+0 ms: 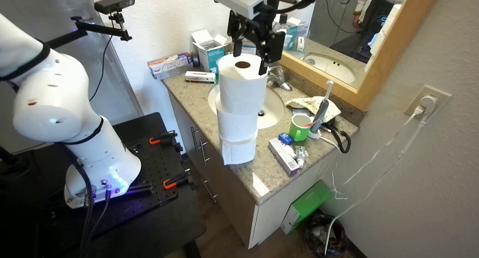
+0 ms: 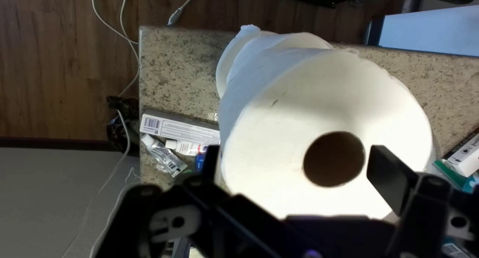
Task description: Unassemble the stacked up rolls of tissue
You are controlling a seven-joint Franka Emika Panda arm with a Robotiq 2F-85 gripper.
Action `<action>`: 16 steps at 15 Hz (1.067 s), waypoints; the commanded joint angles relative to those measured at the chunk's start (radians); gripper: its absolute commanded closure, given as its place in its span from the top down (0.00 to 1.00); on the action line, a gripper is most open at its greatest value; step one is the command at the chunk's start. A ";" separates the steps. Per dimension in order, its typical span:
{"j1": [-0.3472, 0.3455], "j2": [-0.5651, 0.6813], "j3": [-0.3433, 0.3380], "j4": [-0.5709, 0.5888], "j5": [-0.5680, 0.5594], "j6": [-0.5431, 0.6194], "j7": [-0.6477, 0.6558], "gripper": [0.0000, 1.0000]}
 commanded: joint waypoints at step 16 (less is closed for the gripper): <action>-0.016 0.041 -0.009 -0.023 0.039 0.038 -0.045 1.00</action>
